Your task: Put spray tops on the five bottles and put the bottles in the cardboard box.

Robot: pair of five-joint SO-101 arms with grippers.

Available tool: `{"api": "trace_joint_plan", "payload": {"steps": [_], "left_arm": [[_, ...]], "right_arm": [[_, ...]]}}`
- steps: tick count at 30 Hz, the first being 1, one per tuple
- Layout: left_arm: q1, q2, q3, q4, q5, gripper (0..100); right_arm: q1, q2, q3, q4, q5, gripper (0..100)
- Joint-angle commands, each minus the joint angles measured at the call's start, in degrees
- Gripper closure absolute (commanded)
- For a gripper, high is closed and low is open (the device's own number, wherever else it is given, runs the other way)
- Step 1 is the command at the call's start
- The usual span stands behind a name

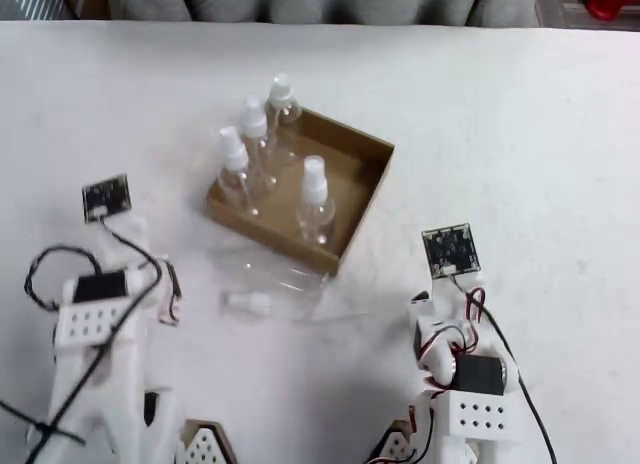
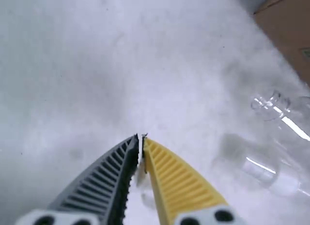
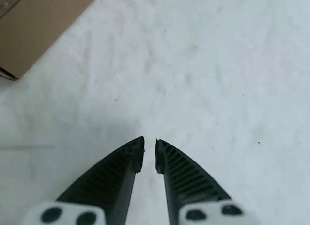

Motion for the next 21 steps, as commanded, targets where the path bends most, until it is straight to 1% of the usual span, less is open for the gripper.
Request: {"api": "trace_joint_plan", "payload": {"steps": [1, 4, 6, 12, 16, 21], "left_arm": [[0.48, -6.46, 6.07, -7.56, -0.44, 98], [0.48, -9.54, 10.99, -13.10, -0.35, 98], [0.48, -11.47, 13.36, -14.33, -0.18, 98], [0.75, -15.43, 15.65, -14.42, 0.00, 98], [0.92, -16.75, 16.62, -14.59, 0.09, 98], [1.36, -17.45, 18.11, -14.42, 0.09, 98]], "right_arm": [[0.40, -0.31, -0.62, -0.57, 1.23, 98.1], [0.13, -0.31, -0.62, 0.84, 1.67, 98.1], [-0.84, -0.31, -0.53, 0.66, 1.67, 98.1], [-3.91, -0.31, 1.23, -2.95, 2.46, 98.1], [-3.82, -0.31, 1.58, -3.30, 10.64, 98.1], [-3.65, -0.31, 1.41, -3.03, 11.52, 98.1]]}}
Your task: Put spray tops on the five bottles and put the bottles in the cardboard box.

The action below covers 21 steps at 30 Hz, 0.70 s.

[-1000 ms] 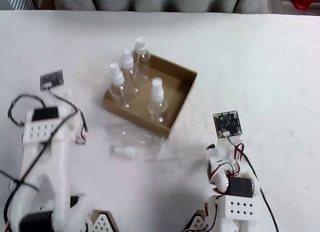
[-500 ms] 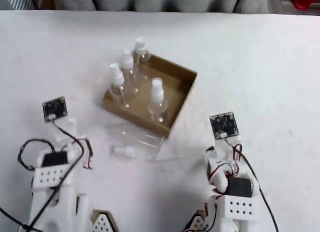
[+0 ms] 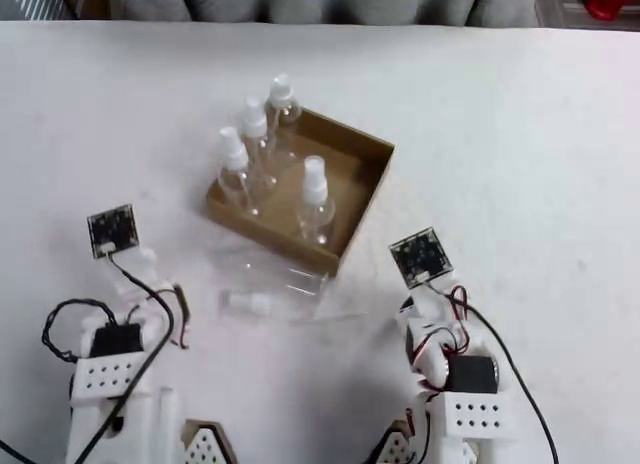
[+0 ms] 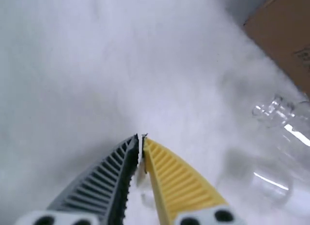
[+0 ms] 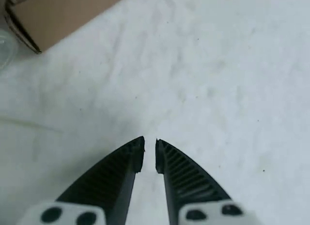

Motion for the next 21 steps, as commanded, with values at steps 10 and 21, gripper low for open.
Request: {"api": "trace_joint_plan", "payload": {"steps": [10, 21], "left_arm": [[0.84, -4.18, 0.09, -1.23, 0.18, 98], [0.48, -4.18, -0.35, -1.41, 0.18, 98]], "right_arm": [[2.95, 0.13, -2.29, 1.01, 5.10, 98.2], [-1.01, 0.22, -18.99, 16.40, 20.48, 98.2]]}}
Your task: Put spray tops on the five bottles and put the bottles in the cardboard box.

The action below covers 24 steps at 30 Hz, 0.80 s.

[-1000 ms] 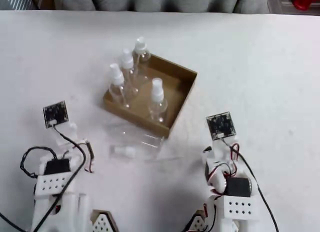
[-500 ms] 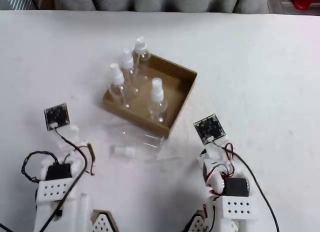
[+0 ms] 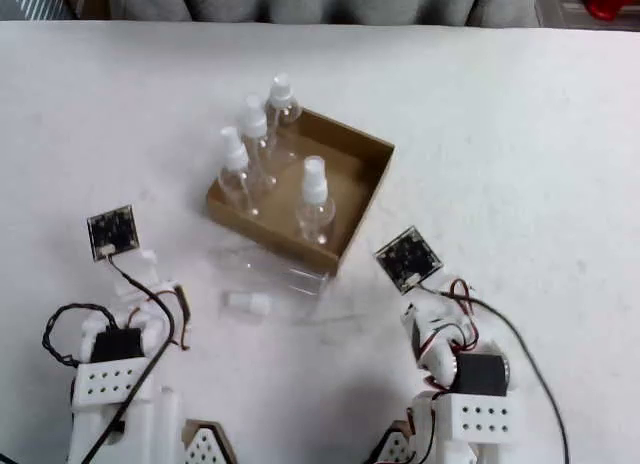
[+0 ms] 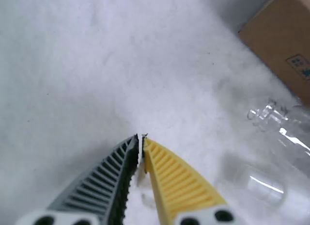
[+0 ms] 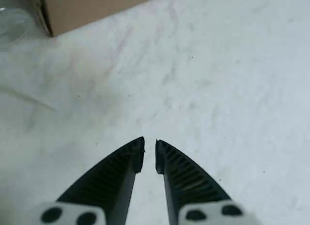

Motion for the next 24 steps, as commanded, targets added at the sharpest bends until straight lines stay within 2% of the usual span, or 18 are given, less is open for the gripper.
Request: {"api": "trace_joint_plan", "payload": {"steps": [1, 6, 9, 11, 14, 18, 22, 24], "left_arm": [[0.31, -1.19, -0.79, -1.67, 0.09, 98], [0.31, -1.19, -0.88, -1.67, 0.09, 98], [-0.40, -1.19, -0.97, -1.85, 0.09, 98], [-3.03, -1.19, -1.23, -3.69, 0.09, 98], [-7.43, -1.19, -1.32, -5.54, 0.09, 98], [-8.57, -1.19, -1.32, -5.89, 0.09, 98], [-9.10, -1.19, -1.05, -10.02, 0.35, 98], [-11.91, -0.92, -0.88, -13.19, 2.81, 98]], "right_arm": [[-3.56, 0.22, -10.20, 9.45, 5.63, 98.1], [-12.70, 1.19, -19.69, 20.62, 8.09, 94.5], [-20.35, 6.90, -24.70, 25.01, 8.00, 88.7], [-26.07, 12.62, -27.34, 26.15, 8.09, 90.6], [-34.77, 20.18, -29.54, 25.54, 8.53, 95.5], [-46.99, 24.84, -29.98, 22.20, 7.65, 90.8], [-53.32, 27.47, -28.84, 16.22, 5.89, 88.1], [-56.13, 28.97, -26.37, 12.09, 6.51, 87.5]]}}
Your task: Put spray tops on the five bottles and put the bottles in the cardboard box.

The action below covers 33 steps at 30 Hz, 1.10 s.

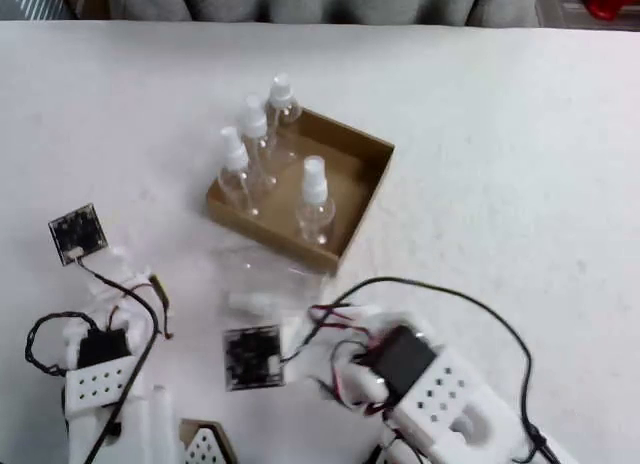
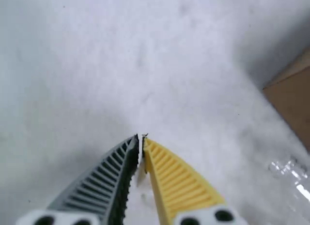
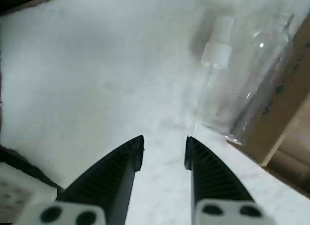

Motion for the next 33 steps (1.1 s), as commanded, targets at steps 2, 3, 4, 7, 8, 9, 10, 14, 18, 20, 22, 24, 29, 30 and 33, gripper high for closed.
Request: {"api": "trace_joint_plan", "payload": {"steps": [2, 3, 4, 7, 8, 9, 10, 14, 18, 20, 22, 24, 29, 30, 33], "left_arm": [[-6.73, -0.84, -0.79, -7.21, 5.10, 98], [-8.40, -0.84, -0.79, -8.00, 5.19, 98], [-9.45, -0.84, -0.79, -8.44, 5.27, 98], [-10.59, -0.84, -0.97, -8.62, 5.54, 97], [-10.59, -0.75, -1.05, -8.62, 5.54, 95], [-10.51, -0.75, -1.05, -8.53, 5.54, 93], [-10.42, -0.75, -1.05, -8.35, 5.54, 90], [-10.42, -0.75, -1.05, -8.26, 5.63, 89], [-10.42, -0.75, -1.14, -8.18, 5.63, 91], [-10.33, -0.75, -1.32, -7.12, 5.54, 91], [-9.36, -0.75, -2.55, -4.04, 5.54, 91], [-8.84, -0.75, -3.25, -1.67, 5.54, 91], [-8.92, -0.75, -3.34, -1.41, 5.54, 91], [-8.92, -0.75, -3.34, -1.32, 5.54, 91], [-8.84, -0.75, -3.25, -1.23, 5.36, 91]], "right_arm": [[-5.85, 4.09, 3.69, -10.68, 0.00, 87.5], [-6.11, 5.58, 4.92, -13.93, -0.09, 87.5], [-6.11, 7.25, 5.89, -17.19, -0.09, 87.5], [-6.02, 12.97, 7.21, -24.92, -0.09, 87.8], [-6.02, 14.99, 7.21, -26.59, -0.18, 87.8], [-6.02, 16.75, 7.12, -28.09, -0.35, 87.8], [-6.02, 18.15, 7.12, -29.85, -1.05, 87.8], [-5.41, 22.37, 6.24, -36.00, -2.99, 87.8], [-2.95, 24.66, 5.36, -37.05, -2.81, 87.8], [-0.84, 25.80, 5.19, -38.29, -2.81, 87.8], [0.92, 27.03, 5.19, -39.96, -2.81, 87.8], [1.63, 28.35, 5.27, -40.66, -2.81, 87.9], [1.98, 29.85, 5.36, -42.86, -2.81, 87.9], [2.33, 30.02, 5.45, -43.21, -2.81, 87.9], [2.68, 31.60, 5.27, -43.56, -2.81, 87.9]]}}
